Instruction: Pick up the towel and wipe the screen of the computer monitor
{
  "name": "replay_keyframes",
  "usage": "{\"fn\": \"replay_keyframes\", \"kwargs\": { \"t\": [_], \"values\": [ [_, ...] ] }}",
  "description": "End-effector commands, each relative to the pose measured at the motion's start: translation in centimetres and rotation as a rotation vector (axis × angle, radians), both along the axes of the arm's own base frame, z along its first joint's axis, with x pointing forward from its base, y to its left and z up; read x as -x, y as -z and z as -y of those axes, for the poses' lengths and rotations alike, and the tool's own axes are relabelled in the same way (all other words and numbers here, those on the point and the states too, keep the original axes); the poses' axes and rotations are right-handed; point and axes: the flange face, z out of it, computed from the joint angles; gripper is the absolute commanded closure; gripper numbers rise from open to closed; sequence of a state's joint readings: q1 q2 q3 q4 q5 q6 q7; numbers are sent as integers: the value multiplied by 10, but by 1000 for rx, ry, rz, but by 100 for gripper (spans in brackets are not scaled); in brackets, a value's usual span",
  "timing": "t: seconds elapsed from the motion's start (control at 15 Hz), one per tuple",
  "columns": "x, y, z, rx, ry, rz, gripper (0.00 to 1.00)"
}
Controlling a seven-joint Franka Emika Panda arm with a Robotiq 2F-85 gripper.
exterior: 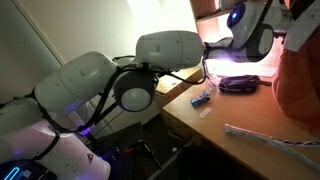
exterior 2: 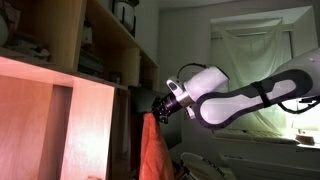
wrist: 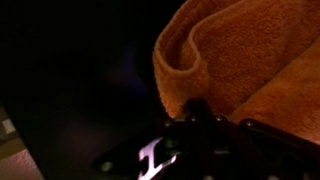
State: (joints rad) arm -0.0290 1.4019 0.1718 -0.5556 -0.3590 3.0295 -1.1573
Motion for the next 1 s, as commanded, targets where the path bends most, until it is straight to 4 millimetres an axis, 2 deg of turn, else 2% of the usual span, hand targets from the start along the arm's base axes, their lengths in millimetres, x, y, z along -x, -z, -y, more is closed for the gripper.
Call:
{"fn": "replay_keyframes", "kwargs": {
  "t": [0.0, 0.53, 0.73, 0.93],
  "values": [
    [-1, -8, 33, 4, 59, 28, 96],
    [4, -20, 143, -59, 268, 51, 96],
    [7, -21, 167, -94, 307, 57, 96],
    [9, -19, 176, -148, 335, 54, 96]
  ]
}}
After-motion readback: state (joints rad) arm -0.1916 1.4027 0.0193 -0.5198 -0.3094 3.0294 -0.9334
